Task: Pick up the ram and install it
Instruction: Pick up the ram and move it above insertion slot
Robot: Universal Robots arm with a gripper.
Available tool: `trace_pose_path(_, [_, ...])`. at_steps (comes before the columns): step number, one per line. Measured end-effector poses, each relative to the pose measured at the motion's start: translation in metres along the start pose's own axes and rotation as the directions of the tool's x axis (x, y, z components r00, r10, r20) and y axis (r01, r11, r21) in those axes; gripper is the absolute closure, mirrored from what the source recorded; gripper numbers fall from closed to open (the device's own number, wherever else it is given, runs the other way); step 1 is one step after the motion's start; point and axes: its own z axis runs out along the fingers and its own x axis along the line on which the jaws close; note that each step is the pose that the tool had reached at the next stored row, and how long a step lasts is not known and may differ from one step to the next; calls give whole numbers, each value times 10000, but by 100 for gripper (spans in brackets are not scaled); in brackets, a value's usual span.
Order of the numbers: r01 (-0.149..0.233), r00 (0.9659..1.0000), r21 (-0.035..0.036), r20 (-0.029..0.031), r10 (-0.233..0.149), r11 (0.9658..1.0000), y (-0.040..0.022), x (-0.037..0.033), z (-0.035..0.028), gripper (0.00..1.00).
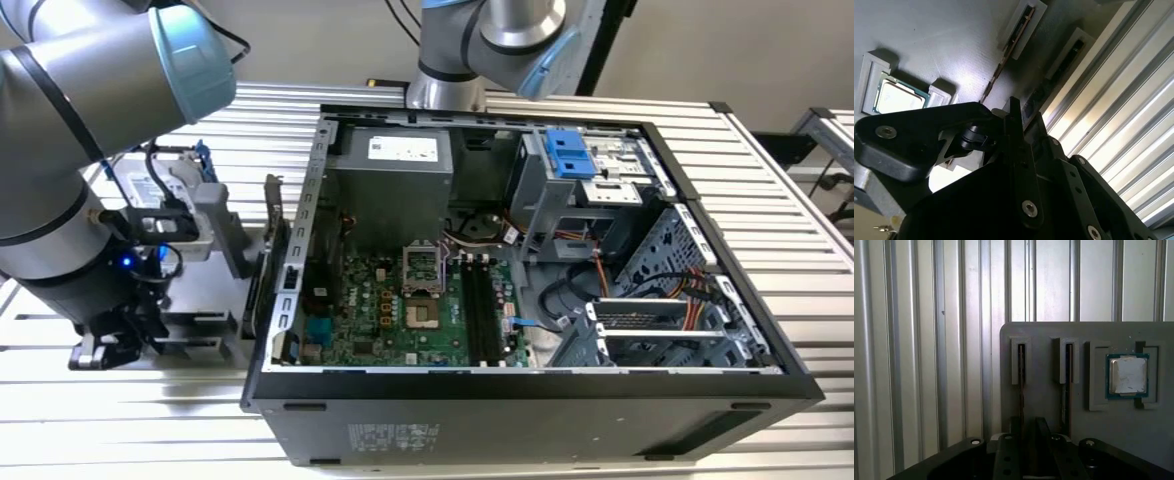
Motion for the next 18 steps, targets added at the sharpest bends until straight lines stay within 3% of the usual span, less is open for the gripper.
trace_pose_path(1, [1, 10000, 1, 1, -1, 10000, 0, 0, 1, 0])
trace_pose_path(2, [1, 10000, 0, 0, -1, 10000, -1, 1, 0, 100])
trace_pose_path(18, [0, 10000, 1, 0, 0, 10000, 0, 2, 0, 100])
